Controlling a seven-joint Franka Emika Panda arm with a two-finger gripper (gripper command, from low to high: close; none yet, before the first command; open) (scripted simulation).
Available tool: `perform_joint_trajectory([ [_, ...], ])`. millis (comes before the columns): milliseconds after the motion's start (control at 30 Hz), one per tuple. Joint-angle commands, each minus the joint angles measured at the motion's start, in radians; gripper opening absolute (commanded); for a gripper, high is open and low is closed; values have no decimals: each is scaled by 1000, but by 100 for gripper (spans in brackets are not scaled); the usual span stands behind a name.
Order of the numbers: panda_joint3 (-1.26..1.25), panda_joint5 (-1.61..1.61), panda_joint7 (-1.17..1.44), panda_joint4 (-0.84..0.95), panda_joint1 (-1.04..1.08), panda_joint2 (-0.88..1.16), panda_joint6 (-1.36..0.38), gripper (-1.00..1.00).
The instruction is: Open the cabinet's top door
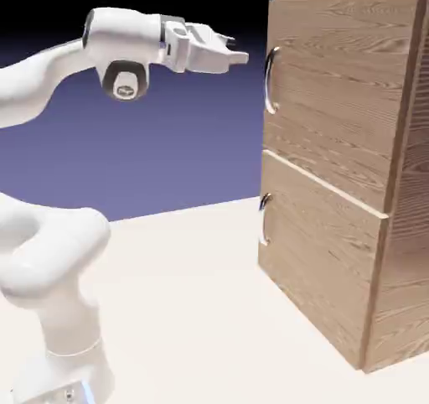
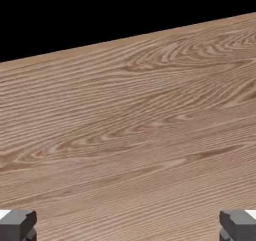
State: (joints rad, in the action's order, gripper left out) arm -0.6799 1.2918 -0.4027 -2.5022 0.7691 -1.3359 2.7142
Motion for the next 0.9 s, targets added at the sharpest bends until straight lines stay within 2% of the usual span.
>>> perform_joint_trajectory([
  [0,-23,44,11,10,26,-26,-11,0],
  [500,-366,696,182,166,421,-413,-174,0],
  [567,-377,716,188,171,433,-424,-179,0],
  [700,-399,794,214,297,571,-389,-173,0],
  [733,-399,794,214,297,571,-389,-173,-100],
  [867,-368,868,323,188,486,-404,-249,-100],
])
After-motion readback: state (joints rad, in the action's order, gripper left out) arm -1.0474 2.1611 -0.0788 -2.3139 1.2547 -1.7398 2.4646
